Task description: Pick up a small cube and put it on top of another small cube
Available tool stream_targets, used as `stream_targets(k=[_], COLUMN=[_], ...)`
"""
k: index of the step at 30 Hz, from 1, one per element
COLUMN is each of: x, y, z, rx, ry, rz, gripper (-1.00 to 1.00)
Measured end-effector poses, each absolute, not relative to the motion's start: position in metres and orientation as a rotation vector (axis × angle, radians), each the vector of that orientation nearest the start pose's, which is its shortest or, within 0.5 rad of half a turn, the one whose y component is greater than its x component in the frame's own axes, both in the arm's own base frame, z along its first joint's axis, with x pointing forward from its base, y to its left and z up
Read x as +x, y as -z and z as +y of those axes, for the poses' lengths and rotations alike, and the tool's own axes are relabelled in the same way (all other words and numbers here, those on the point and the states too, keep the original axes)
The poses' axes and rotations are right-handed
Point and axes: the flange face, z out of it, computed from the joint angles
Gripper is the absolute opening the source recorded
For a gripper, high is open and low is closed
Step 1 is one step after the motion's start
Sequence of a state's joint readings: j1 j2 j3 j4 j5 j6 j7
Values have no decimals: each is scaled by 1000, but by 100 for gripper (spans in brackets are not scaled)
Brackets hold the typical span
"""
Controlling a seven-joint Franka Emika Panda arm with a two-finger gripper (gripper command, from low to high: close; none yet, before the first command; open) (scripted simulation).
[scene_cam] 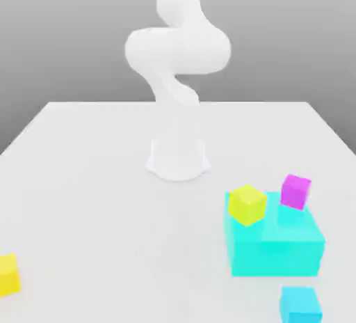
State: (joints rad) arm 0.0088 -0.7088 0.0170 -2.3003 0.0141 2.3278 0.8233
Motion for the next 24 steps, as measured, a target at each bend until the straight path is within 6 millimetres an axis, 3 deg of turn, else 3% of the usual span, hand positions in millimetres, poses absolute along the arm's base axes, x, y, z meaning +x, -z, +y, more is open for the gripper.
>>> stream_targets(k=[6,12,18,24], x=[448,493,513,509], y=[-596,-501,-396,-286], z=[49,90,136,174], rx=[-2551,-2633,-2719,-2803], ry=[730,530,335,147], rz=[1094,1138,1175,1226], gripper=[0,0,0,0])
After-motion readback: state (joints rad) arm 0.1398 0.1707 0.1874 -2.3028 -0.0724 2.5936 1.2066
